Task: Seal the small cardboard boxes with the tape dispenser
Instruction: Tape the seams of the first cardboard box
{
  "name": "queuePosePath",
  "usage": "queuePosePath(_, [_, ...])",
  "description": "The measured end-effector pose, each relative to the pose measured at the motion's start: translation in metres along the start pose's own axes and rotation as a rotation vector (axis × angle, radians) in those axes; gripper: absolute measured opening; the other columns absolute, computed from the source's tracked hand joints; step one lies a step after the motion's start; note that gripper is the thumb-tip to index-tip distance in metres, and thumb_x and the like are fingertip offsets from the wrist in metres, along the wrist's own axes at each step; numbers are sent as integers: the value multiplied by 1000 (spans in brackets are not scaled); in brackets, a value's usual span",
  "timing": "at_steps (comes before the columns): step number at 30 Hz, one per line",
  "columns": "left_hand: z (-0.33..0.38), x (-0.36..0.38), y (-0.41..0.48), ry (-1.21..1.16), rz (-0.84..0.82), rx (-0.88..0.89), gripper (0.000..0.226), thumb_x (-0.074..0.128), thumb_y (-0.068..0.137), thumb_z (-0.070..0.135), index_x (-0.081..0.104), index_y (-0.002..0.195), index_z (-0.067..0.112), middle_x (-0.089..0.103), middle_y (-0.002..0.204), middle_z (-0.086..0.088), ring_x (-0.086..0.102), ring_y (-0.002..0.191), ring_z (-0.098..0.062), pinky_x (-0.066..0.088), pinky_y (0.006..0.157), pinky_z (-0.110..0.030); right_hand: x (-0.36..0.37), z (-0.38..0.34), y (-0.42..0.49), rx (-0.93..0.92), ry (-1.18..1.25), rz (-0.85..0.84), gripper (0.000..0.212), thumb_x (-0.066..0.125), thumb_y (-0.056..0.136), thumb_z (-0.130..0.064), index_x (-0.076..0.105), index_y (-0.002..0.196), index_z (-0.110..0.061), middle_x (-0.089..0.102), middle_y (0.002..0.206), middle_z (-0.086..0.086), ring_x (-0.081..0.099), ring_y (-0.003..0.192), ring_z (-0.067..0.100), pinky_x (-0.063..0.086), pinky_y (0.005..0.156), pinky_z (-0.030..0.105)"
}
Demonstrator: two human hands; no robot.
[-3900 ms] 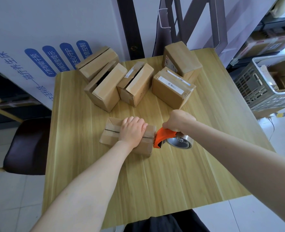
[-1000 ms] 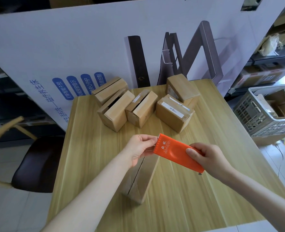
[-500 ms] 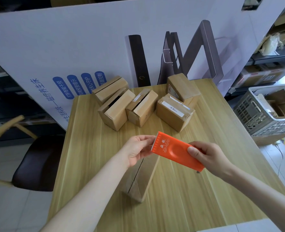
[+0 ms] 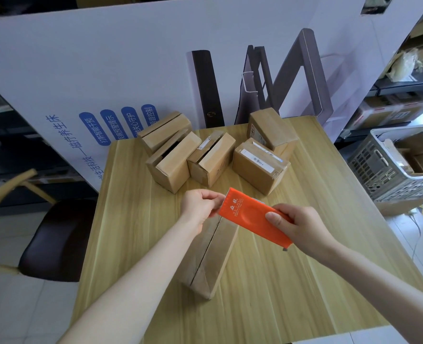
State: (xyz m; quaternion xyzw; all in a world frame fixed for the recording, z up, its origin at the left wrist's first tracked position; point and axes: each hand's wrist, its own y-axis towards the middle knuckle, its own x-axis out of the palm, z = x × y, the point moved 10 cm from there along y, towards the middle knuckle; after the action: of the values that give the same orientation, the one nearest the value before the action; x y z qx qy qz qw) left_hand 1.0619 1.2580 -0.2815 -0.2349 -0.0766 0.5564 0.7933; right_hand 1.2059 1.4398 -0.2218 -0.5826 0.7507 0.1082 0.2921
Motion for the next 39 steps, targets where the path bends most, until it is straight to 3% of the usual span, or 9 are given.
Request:
queuePosePath(4, [4, 0, 11, 88, 3, 12, 17, 77, 78, 7, 73, 67, 18, 73, 66, 5, 65, 55, -6, 45, 47, -16, 0, -8, 5, 18, -61, 7, 23, 60, 94, -34, 70, 88, -15, 68, 71, 13, 65, 57, 32, 55, 62, 51])
queuePosePath(10, [1, -24, 32, 122, 66, -3, 15, 76, 75, 0, 72, 69, 12, 72, 74, -10, 60, 54, -15, 53, 61, -25, -11, -2, 5, 77, -90, 21, 22, 63, 93, -31, 71, 86, -12, 68, 69, 10, 64, 57, 30, 55, 63, 51])
queuePosePath(20, [-13, -32, 48, 187, 91, -43, 18, 72, 75, -3, 74, 67, 13, 73, 70, -2, 61, 50, -11, 49, 55, -21, -19, 15, 0, 114, -146, 7, 24, 63, 93, -32, 70, 80, -12, 66, 65, 10, 65, 56, 29, 55, 60, 48])
queuePosePath(26, [-20, -40, 54, 241, 133, -35, 12, 75, 77, 6, 76, 72, 17, 73, 70, 0, 66, 60, -13, 52, 61, -26, -26, 33, 0, 137, -177, 11, 24, 64, 92, -33, 69, 74, -18, 63, 58, 4, 60, 48, 17, 54, 57, 45])
queuePosePath(31, [-32, -41, 52, 350, 135, -55, 6, 79, 76, 26, 75, 71, 28, 73, 73, 10, 59, 61, -11, 51, 64, -27, -21, 46, 10, 185, -210, -53, 26, 61, 93, -38, 69, 77, -19, 66, 63, 6, 63, 40, 22, 56, 52, 46])
queuePosePath(35, [-42, -35, 54, 274, 32, -102, 9, 76, 79, 10, 75, 76, 18, 74, 75, -4, 61, 63, -14, 57, 71, -28, -18, 54, 23, 202, -342, -77, 26, 60, 92, -43, 70, 83, -21, 67, 68, 4, 59, 41, 9, 56, 56, 42])
queuePosePath(39, [-42, -32, 59, 317, -2, -72, 13, 72, 80, 0, 74, 84, 12, 74, 76, -5, 64, 65, -15, 57, 71, -27, -13, 61, 31, 210, -378, -78, 28, 60, 92, -46, 69, 81, -22, 66, 65, 1, 57, 41, 3, 52, 54, 35])
